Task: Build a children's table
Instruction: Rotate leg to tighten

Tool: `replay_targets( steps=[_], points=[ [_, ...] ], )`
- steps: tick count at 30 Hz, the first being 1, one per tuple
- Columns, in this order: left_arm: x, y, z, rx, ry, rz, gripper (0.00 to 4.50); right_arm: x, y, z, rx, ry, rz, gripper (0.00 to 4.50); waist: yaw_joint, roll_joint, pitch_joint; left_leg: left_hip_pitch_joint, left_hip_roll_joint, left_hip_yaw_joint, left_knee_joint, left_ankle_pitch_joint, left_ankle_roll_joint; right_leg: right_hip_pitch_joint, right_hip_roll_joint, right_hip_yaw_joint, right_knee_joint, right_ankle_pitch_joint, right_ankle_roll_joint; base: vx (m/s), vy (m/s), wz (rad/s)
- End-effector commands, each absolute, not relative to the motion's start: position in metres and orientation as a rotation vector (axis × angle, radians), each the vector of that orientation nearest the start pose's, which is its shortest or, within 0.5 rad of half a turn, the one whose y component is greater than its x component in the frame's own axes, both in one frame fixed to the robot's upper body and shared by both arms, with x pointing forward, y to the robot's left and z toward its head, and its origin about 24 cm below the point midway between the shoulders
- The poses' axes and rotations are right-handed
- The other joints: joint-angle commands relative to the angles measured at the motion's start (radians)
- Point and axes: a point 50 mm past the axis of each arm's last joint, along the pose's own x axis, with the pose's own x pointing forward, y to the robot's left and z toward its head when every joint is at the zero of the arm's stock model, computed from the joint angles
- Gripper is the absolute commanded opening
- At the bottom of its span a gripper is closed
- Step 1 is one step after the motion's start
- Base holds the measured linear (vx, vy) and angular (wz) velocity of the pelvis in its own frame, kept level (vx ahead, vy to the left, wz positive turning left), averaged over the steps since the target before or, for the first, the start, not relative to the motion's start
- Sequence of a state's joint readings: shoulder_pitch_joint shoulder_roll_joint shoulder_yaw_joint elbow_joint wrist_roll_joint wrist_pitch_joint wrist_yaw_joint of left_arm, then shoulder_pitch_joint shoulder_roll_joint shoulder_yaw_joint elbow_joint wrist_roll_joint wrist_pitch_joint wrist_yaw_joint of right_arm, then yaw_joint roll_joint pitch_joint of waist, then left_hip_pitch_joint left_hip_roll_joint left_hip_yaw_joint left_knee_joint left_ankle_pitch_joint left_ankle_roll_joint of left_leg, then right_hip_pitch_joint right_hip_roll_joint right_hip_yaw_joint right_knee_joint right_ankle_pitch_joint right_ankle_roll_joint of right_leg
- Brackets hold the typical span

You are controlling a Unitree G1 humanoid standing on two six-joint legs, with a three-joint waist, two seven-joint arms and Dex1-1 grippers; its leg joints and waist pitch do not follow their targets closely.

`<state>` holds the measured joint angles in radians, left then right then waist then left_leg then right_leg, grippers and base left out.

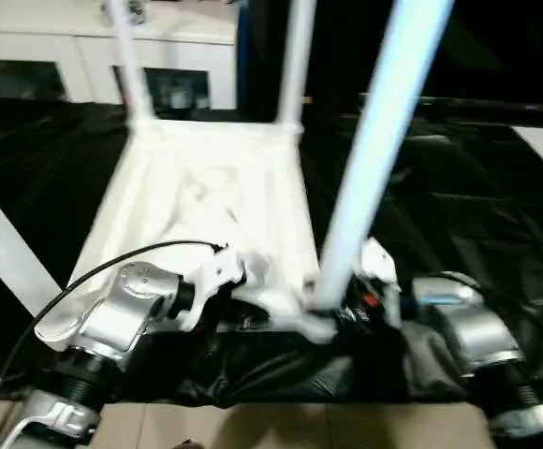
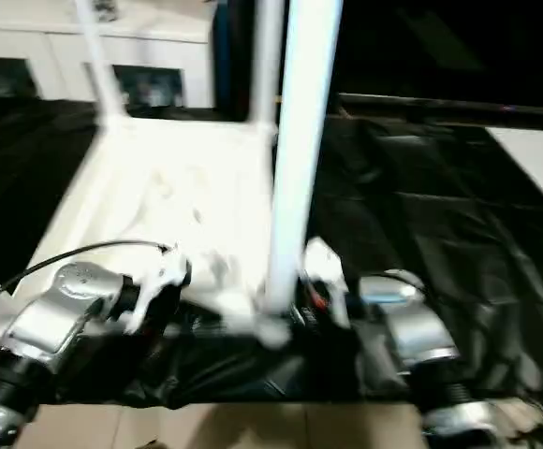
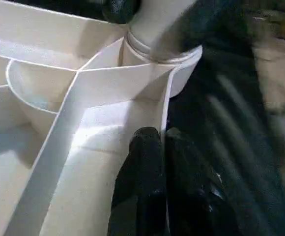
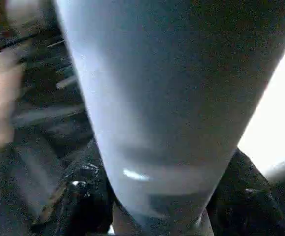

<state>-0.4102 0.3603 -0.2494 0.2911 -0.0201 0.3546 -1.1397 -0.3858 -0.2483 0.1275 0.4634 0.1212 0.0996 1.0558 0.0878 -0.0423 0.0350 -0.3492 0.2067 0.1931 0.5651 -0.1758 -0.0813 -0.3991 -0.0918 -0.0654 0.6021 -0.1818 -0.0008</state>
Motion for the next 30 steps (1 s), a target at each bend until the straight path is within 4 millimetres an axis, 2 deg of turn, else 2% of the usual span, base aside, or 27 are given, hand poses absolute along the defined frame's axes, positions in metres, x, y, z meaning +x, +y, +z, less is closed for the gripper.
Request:
replay_targets(
  steps=[1, 2, 4, 5, 6, 7, 9, 10, 11, 12, 14, 15, 16, 20, 21, 22, 23, 24, 25, 27, 28, 30],
  points=[
    [0.297, 0.101, 0.063, 0.205, 0.354, -1.162, 0.0, 0.279, -0.079, 0.007, 0.023, 0.363, 1.16, 2.01, -0.001, -0.002, -0.038, 0.0, 0.022, -0.025, -0.075, -0.34, -0.018, 0.033, -0.056, 0.031, -0.103, -0.554, -0.085, 0.0, 0.0, 0.0],
    [0.297, 0.098, 0.063, 0.201, 0.351, -1.145, 0.0, 0.28, -0.075, 0.006, 0.036, 0.363, 1.119, 1.99, -0.007, -0.003, -0.037, -0.004, 0.022, -0.027, -0.076, -0.341, -0.02, 0.034, -0.057, 0.031, -0.102, -0.561, -0.078, 0.0, 0.0, 0.0],
    [0.297, 0.092, 0.062, 0.19, 0.347, -1.108, 0.0, 0.285, -0.069, 0.004, 0.042, 0.37, 1.018, 1.98, -0.014, 0.0, -0.04, -0.001, 0.02, -0.03, -0.076, -0.353, -0.019, 0.031, -0.056, 0.029, -0.108, -0.561, -0.071, 0.0, 0.0, 0.0],
    [0.297, 0.089, 0.062, 0.186, 0.346, -1.096, 0.0, 0.287, -0.066, 0.003, 0.045, 0.371, 0.98, 1.98, -0.015, -0.004, -0.04, 0.0, 0.021, -0.03, -0.076, -0.353, -0.017, 0.029, -0.055, 0.03, -0.108, -0.55, -0.074, 0.0, 0.0, 0.0],
    [0.296, 0.08, 0.061, 0.175, 0.341, -1.074, 0.0, 0.29, -0.059, 0.002, 0.061, 0.377, 0.886, 1.98, -0.019, -0.003, -0.039, 0.002, 0.02, -0.03, -0.077, -0.355, -0.015, 0.026, -0.053, 0.03, -0.108, -0.531, -0.083, 0.0, 0.0, 0.0],
    [0.294, 0.075, 0.06, 0.175, 0.337, -1.086, 0.0, 0.291, -0.055, 0.001, 0.067, 0.381, 0.861, 1.98, -0.022, -0.009, -0.038, 0.003, 0.02, -0.027, -0.075, -0.358, -0.012, 0.022, -0.052, 0.032, -0.108, -0.528, -0.087, 0.0, 0.0, 0.0],
    [0.292, 0.069, 0.06, 0.175, 0.332, -1.1, 0.0, 0.291, -0.049, 0.002, 0.066, 0.371, 0.838, 1.98, -0.023, -0.003, -0.039, 0.0, 0.02, -0.029, -0.078, -0.352, -0.008, 0.025, -0.053, 0.033, -0.107, -0.514, -0.086, 0.0, 0.0, 0.0],
    [0.291, 0.067, 0.06, 0.18, 0.327, -1.115, 0.0, 0.29, -0.047, 0.005, 0.063, 0.351, 0.858, 1.98, -0.023, -0.003, -0.04, 0.001, 0.02, -0.028, -0.077, -0.355, -0.006, 0.024, -0.051, 0.034, -0.106, -0.494, -0.087, 0.0, 0.0, 0.0],
    [0.291, 0.067, 0.06, 0.182, 0.325, -1.12, 0.0, 0.289, -0.046, 0.006, 0.061, 0.343, 0.866, 2.53, -0.022, 0.0, -0.04, 0.002, 0.019, -0.027, -0.077, -0.358, -0.003, 0.023, -0.05, 0.035, -0.106, -0.487, -0.088, 0.0, 0.0, 0.0],
    [0.29, 0.066, 0.06, 0.188, 0.325, -1.131, 0.0, 0.289, -0.049, 0.007, 0.06, 0.335, 0.875, 2.67, -0.021, 0.014, -0.041, 0.003, 0.02, -0.027, -0.078, -0.358, -0.002, 0.023, -0.049, 0.037, -0.103, -0.457, -0.094, 0.0, 0.0, 0.0],
    [0.29, 0.067, 0.059, 0.211, 0.331, -1.148, 0.0, 0.29, -0.056, 0.01, 0.077, 0.33, 0.877, 2.73, -0.024, 0.007, -0.042, 0.0, 0.019, -0.024, -0.078, -0.352, 0.002, 0.027, -0.043, 0.038, -0.101, -0.408, -0.103, 0.0, 0.0, 0.0],
    [0.29, 0.068, 0.059, 0.22, 0.334, -1.157, 0.0, 0.292, -0.061, 0.012, 0.063, 0.322, 0.874, 3.03, -0.022, 0.007, -0.044, 0.001, 0.02, -0.024, -0.077, -0.346, 0.005, 0.028, -0.044, 0.039, -0.097, -0.383, -0.112, 0.0, 0.0, 0.0],
    [0.29, 0.071, 0.059, 0.229, 0.337, -1.172, 0.0, 0.294, -0.067, 0.014, 0.014, 0.301, 0.881, 3.03, -0.024, 0.012, -0.043, -0.001, 0.02, -0.023, -0.078, -0.343, 0.004, 0.029, -0.044, 0.039, -0.097, -0.373, -0.12, 0.0, 0.0, 0.0],
    [0.288, 0.082, 0.06, 0.248, 0.328, -1.251, 0.0, 0.292, -0.087, 0.014, -0.069, 0.317, 1.0, 3.16, -0.018, 0.01, -0.047, 0.002, 0.021, -0.021, -0.072, -0.326, 0.017, 0.032, -0.045, 0.039, -0.094, -0.336, -0.137, 0.0, 0.0, 0.0],
    [0.288, 0.083, 0.061, 0.245, 0.327, -1.266, 0.0, 0.291, -0.09, 0.013, -0.086, 0.326, 1.032, 3.16, -0.019, 0.013, -0.047, 0.0, 0.021, -0.017, -0.071, -0.305, 0.026, 0.033, -0.042, 0.041, -0.087, -0.279, -0.159, 0.0, 0.0, 0.0],
    [0.287, 0.086, 0.06, 0.243, 0.333, -1.286, 0.0, 0.289, -0.094, 0.011, -0.097, 0.343, 1.068, 3.16, -0.017, 0.018, -0.047, 0.001, 0.022, -0.016, -0.07, -0.299, 0.027, 0.033, -0.042, 0.042, -0.085, -0.262, -0.168, 0.0, 0.0, 0.0],
    [0.286, 0.089, 0.06, 0.239, 0.34, -1.308, 0.0, 0.286, -0.096, 0.011, -0.088, 0.349, 1.13, 3.16, -0.017, 0.015, -0.048, 0.001, 0.021, -0.015, -0.069, -0.293, 0.03, 0.034, -0.042, 0.041, -0.084, -0.246, -0.175, 0.0, 0.0, 0.0],
    [0.285, 0.092, 0.06, 0.237, 0.346, -1.322, 0.0, 0.284, -0.098, 0.012, -0.078, 0.351, 1.172, 3.16, -0.017, 0.017, -0.049, -0.005, 0.02, -0.016, -0.067, -0.27, 0.039, 0.042, -0.042, 0.04, -0.078, -0.216, -0.186, 0.0, 0.0, 0.0],
    [0.285, 0.092, 0.06, 0.237, 0.346, -1.322, 0.0, 0.284, -0.098, 0.012, -0.078, 0.351, 1.172, 3.16, -0.015, 0.018, -0.051, -0.003, 0.022, -0.015, -0.065, -0.247, 0.047, 0.042, -0.042, 0.041, -0.073, -0.179, -0.2, 0.0, 0.0, 0.0],
    [0.284, 0.1, 0.057, 0.21, 0.39, -1.38, 0.0, 0.275, -0.105, 0.014, -0.108, 0.356, 1.352, 3.16, -0.009, 0.019, -0.052, -0.002, 0.022, -0.014, -0.062, -0.229, 0.058, 0.046, -0.041, 0.038, -0.069, -0.137, -0.223, 0.0, 0.0, 0.0],
    [0.284, 0.1, 0.057, 0.209, 0.391, -1.381, 0.0, 0.275, -0.106, 0.014, -0.108, 0.356, 1.355, 3.16, -0.007, 0.02, -0.052, -0.001, 0.022, -0.013, -0.061, -0.225, 0.064, 0.045, -0.04, 0.039, -0.068, -0.129, -0.229, 0.0, 0.0, 0.0],
    [0.284, 0.105, 0.054, 0.222, 0.418, -1.411, 0.0, 0.269, -0.109, 0.015, -0.12, 0.379, 1.47, 3.16, 0.001, 0.023, -0.049, 0.0, 0.023, -0.012, -0.062, -0.233, 0.071, 0.045, -0.042, 0.039, -0.07, -0.147, -0.235, 0.0, 0.0, 0.0]
  ],
)
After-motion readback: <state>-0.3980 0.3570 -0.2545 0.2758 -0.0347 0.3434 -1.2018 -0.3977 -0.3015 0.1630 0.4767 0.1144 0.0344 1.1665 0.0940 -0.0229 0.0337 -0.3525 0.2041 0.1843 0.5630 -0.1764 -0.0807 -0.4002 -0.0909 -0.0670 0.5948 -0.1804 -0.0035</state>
